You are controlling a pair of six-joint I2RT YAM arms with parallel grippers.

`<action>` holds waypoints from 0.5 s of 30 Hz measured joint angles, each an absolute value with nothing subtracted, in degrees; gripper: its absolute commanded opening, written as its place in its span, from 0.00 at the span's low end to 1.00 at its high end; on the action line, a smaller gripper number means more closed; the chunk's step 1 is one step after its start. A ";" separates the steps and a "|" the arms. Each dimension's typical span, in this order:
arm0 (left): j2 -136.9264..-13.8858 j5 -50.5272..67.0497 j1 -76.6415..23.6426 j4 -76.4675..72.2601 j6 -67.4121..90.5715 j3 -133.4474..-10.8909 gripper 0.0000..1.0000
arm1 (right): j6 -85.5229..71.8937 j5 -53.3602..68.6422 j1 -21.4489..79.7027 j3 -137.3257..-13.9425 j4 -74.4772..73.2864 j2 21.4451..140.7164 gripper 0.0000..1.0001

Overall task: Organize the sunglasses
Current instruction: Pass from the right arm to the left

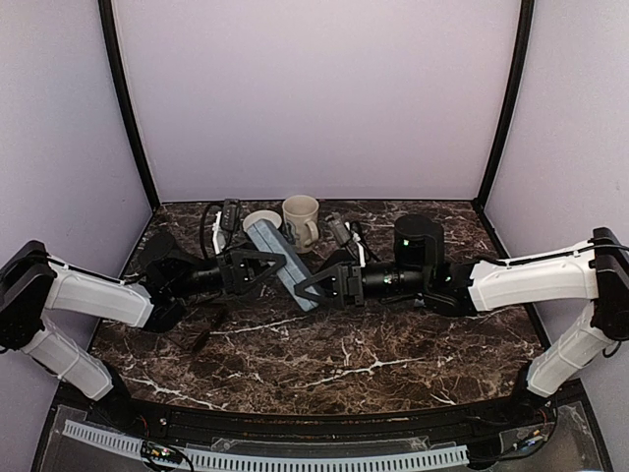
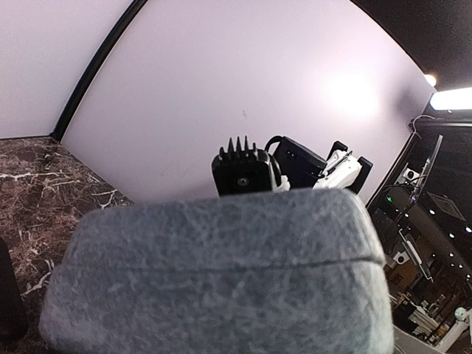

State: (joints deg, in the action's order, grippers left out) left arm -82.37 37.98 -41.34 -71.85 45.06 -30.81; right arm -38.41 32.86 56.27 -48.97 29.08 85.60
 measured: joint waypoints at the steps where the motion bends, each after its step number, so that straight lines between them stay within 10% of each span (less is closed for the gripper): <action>1: -82.43 38.15 -41.36 -71.88 45.06 -30.98 0.92 | -38.41 33.01 56.27 -48.97 29.08 85.60 0.11; 15: -82.76 39.97 -41.36 -73.71 45.47 -29.89 0.90 | -40.38 33.19 56.21 -48.97 30.44 85.71 0.10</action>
